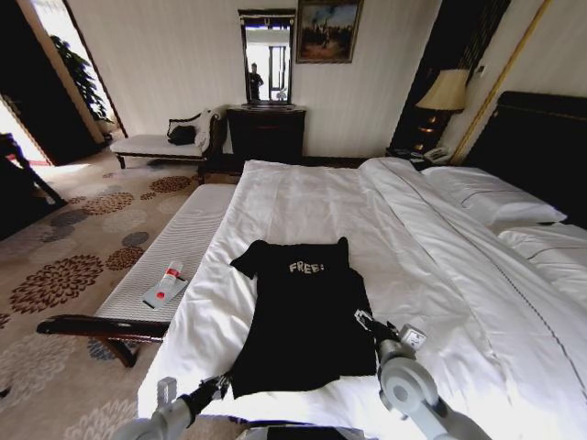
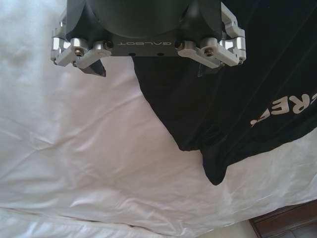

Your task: Fold the clothes on the bed.

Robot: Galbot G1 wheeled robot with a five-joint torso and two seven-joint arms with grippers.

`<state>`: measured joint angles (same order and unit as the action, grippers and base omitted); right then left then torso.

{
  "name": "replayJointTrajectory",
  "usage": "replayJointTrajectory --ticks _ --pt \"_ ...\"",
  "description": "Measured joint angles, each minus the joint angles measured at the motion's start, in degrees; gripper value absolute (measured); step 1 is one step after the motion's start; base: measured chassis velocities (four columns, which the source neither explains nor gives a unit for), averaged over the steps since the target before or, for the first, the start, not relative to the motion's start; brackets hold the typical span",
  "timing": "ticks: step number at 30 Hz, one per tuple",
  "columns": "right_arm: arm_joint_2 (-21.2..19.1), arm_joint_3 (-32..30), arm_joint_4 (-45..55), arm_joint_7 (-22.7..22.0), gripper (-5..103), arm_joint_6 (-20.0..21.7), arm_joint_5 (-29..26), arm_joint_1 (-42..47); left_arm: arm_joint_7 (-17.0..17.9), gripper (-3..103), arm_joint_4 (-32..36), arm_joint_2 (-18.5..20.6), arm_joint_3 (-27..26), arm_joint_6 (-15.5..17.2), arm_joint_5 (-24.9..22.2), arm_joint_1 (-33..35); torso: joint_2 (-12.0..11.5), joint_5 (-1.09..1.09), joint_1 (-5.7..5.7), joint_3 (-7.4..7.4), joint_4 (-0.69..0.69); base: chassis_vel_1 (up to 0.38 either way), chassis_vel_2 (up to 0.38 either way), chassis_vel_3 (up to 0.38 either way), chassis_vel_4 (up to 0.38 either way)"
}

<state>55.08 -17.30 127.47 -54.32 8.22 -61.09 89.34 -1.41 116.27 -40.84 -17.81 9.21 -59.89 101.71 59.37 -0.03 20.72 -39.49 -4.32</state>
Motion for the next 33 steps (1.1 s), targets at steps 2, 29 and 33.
replayJointTrajectory --ticks 2,29,33 --pt "0.74 -1.30 1.92 -1.72 100 0.07 -4.32 2.22 0.09 0 -0.14 -0.25 -0.36 0.00 -0.66 -1.14 0.00 0.00 0.00 0.00 0.00 0.000 0.000 0.000 0.000" --pt "10.89 -3.87 0.56 -4.78 79 -1.04 -6.34 8.77 0.42 0 -0.46 0.03 2.28 0.27 -1.40 -6.70 0.00 0.00 0.00 0.00 -0.01 0.000 0.000 0.000 0.000" --pt "11.22 -4.16 1.00 -4.69 63 -1.59 -6.29 9.21 0.36 0 -0.88 -0.17 2.72 0.17 -0.82 -6.98 0.00 0.00 0.00 0.00 -0.01 0.000 0.000 0.000 0.000"
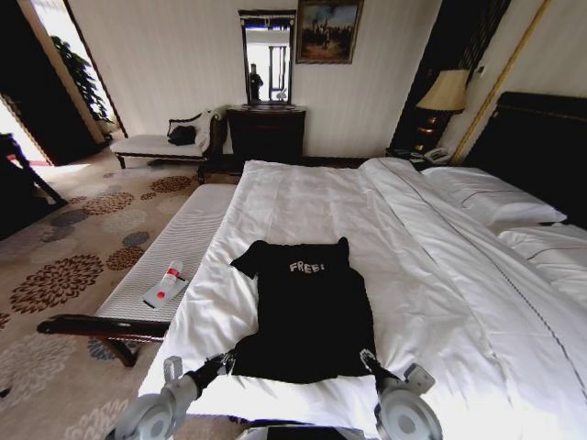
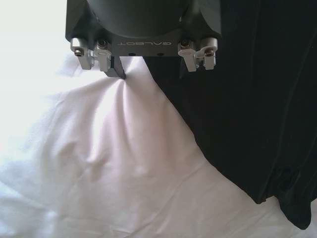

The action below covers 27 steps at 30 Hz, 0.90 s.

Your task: Fold the clothes on the bed.

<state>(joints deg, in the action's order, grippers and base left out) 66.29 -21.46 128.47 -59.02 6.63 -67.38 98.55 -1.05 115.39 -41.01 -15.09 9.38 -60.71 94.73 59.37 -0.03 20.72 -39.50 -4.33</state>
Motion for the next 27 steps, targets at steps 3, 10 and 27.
replayJointTrajectory --ticks 3,10,27 --pt "0.11 -0.14 0.19 0.01 58 -0.21 0.13 0.24 -0.02 0 -0.05 -0.15 0.22 -0.04 0.13 -0.13 0.00 0.00 0.00 0.00 0.00 0.000 0.000 0.000 0.000" --pt "-0.85 -0.40 1.09 -0.06 30 -0.53 1.16 1.54 -0.03 0 0.05 -0.25 0.77 -0.08 0.49 -0.47 0.00 0.00 0.00 0.00 0.01 0.000 0.000 0.000 0.000" --pt "-3.79 0.54 5.24 -0.24 0 -0.70 2.09 5.12 0.07 0 0.48 -0.92 1.42 -0.14 1.85 -0.66 0.00 0.00 0.00 0.00 0.00 0.000 0.000 0.000 0.000"
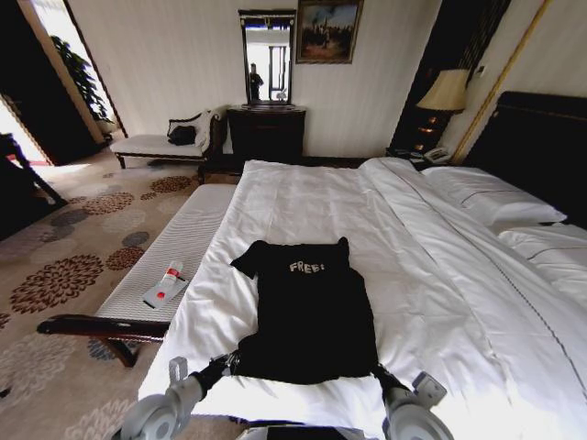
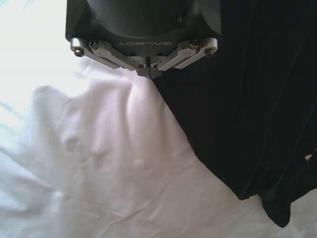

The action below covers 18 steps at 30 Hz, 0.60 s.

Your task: Fold the clothes on the bed.

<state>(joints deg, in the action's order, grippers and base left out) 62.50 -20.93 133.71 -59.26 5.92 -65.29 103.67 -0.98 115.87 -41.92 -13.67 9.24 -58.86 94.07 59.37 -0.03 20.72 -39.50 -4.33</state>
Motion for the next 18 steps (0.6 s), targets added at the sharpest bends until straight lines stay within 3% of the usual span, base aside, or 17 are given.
replayJointTrajectory --ticks 4,6,9,14,16,18 --pt "-0.04 -0.20 -0.75 -0.04 0 -0.02 0.58 -0.19 0.01 0 0.08 -0.10 -0.02 -0.05 0.33 0.15 0.00 0.00 0.00 0.00 0.00 0.000 0.000 0.000 0.000" --pt "-0.05 -0.47 -0.71 -0.07 10 -0.12 0.51 -0.16 0.00 0 0.13 -0.10 -0.07 -0.06 0.44 0.25 0.00 0.00 0.00 0.00 0.00 0.000 0.000 0.000 0.000" --pt "-0.14 -0.75 -0.12 -0.16 16 -0.31 0.12 0.13 0.01 0 0.15 -0.05 -0.23 -0.07 0.45 0.28 0.00 0.00 0.00 0.00 0.00 0.000 0.000 0.000 0.000" --pt "0.89 -0.77 0.17 -0.27 43 -0.78 -0.50 0.45 0.01 0 0.12 0.09 -0.11 -0.07 0.45 -0.17 0.00 -0.01 0.00 0.00 0.00 0.000 0.000 0.000 0.000" --pt "1.16 -0.59 0.10 -0.28 43 -0.78 -0.55 0.45 0.01 0 0.07 0.10 -0.04 -0.07 0.44 -0.24 0.00 -0.01 0.00 0.00 0.00 0.000 0.000 0.000 0.000" --pt "1.91 0.23 -0.10 -0.32 54 -0.79 -0.72 0.34 0.01 0 -0.07 0.15 0.13 -0.08 0.41 -0.46 0.00 0.00 0.00 0.00 -0.01 0.000 0.000 0.000 0.000"
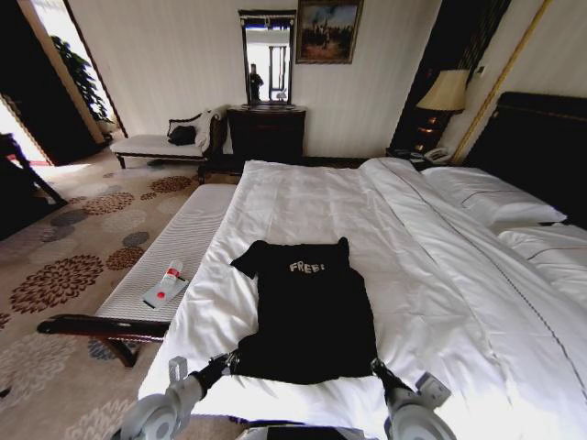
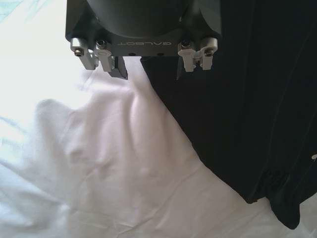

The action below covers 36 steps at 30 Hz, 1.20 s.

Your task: Fold the clothes on the bed.

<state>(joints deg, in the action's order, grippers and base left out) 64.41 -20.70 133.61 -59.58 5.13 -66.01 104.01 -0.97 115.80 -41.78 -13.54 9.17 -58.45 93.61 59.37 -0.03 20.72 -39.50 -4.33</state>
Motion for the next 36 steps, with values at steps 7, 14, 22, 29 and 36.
replayJointTrajectory --ticks 7,14,22,29,36 --pt "0.51 1.24 -0.95 -0.05 83 -0.02 -0.10 -0.70 0.07 0 -0.03 0.08 0.34 0.00 -0.18 -0.45 0.01 0.00 0.00 0.00 0.00 0.000 0.000 0.000 0.000" --pt "0.43 1.52 -1.05 0.12 63 -0.21 -0.74 -1.26 0.12 0 -0.20 0.18 0.47 0.00 -0.20 -0.66 0.00 0.00 0.00 0.00 0.00 0.000 0.000 0.000 0.000" --pt "0.02 1.90 -1.23 0.23 30 -0.29 -0.75 -1.64 0.17 0 -0.32 0.47 0.49 0.00 -0.19 -0.66 0.00 0.00 0.00 0.00 0.00 0.000 0.000 0.000 0.000" --pt "-2.00 1.66 -1.26 0.30 4 -0.37 -0.46 -1.81 0.72 0 -0.05 0.40 1.41 0.11 -0.12 -1.30 0.00 0.00 0.00 0.00 0.00 0.000 0.000 0.000 0.000" --pt "-5.68 0.95 -0.60 0.25 0 -0.41 0.41 0.19 1.60 0 1.37 1.10 2.85 0.28 1.07 -0.47 0.00 0.00 0.00 0.00 0.00 0.000 0.000 0.000 0.000"
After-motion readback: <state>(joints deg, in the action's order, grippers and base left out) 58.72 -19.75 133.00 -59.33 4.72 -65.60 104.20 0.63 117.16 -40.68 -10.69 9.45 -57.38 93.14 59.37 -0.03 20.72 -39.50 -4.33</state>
